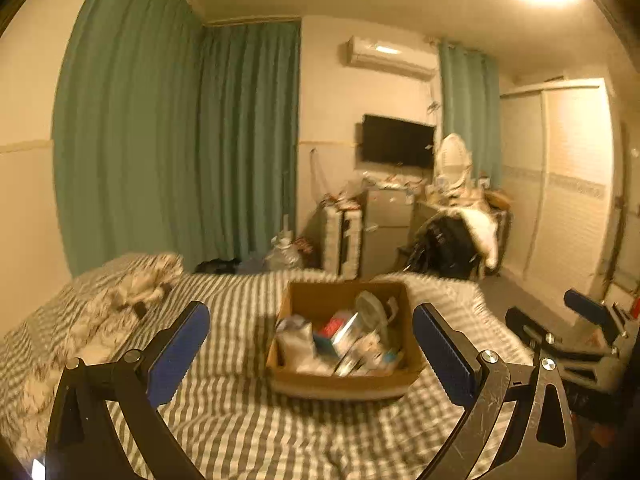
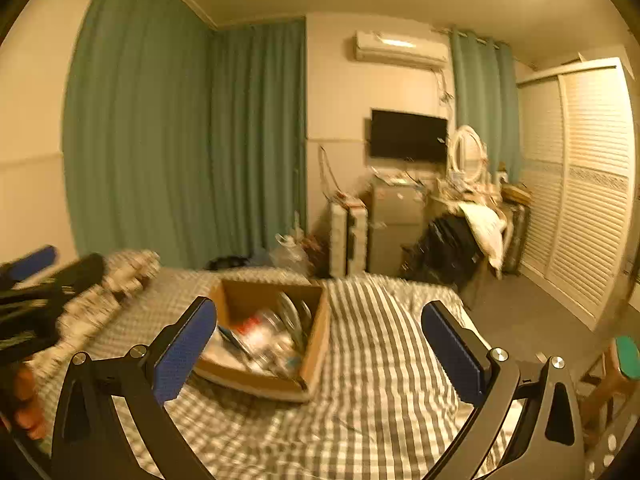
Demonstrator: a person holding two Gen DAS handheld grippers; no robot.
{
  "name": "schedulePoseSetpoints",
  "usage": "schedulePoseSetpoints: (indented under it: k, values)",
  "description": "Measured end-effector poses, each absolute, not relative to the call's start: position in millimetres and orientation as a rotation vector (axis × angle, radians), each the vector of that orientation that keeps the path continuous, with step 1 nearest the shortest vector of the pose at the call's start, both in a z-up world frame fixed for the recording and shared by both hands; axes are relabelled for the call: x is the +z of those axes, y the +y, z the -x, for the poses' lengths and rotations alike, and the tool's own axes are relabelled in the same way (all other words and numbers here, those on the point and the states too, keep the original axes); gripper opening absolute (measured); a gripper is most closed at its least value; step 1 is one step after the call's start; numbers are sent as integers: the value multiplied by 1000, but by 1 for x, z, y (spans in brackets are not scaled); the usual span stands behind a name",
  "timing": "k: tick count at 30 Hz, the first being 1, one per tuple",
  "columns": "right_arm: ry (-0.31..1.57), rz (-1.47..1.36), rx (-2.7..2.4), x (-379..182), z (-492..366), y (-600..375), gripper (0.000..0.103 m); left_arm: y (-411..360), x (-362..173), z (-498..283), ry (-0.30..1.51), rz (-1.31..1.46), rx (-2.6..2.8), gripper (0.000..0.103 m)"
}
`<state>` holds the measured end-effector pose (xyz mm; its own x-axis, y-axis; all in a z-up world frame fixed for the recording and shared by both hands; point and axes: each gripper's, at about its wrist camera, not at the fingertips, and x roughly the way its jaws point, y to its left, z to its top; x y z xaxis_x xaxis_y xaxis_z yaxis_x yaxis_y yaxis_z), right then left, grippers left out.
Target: Organize objects
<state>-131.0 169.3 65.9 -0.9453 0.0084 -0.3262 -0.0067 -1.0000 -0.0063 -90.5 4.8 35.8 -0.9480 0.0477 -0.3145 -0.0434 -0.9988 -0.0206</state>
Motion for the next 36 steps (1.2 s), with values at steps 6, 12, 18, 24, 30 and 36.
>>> schedulePoseSetpoints:
  k: [6, 12, 18, 24, 30, 36]
  values:
    - [-31, 652, 3086, 25, 158, 166, 103, -5, 2, 105, -17, 635, 3073, 103]
    - [-59, 663, 3076, 22, 161, 162, 103, -14, 4, 102, -72, 647, 3081, 103]
    - [-61, 660, 3070, 31, 156, 164, 103, -13, 8, 102, -78, 647, 3079, 103]
    - [-61, 652, 3074, 31, 155, 164, 103, -13, 9, 103, -73, 649, 3081, 103]
    - [-59, 658, 3076, 30, 155, 164, 103, -12, 10, 102, -70, 652, 3073, 103]
    - [-59, 664, 3078, 30, 155, 164, 103, -8, 10, 103, -59, 661, 3071, 103]
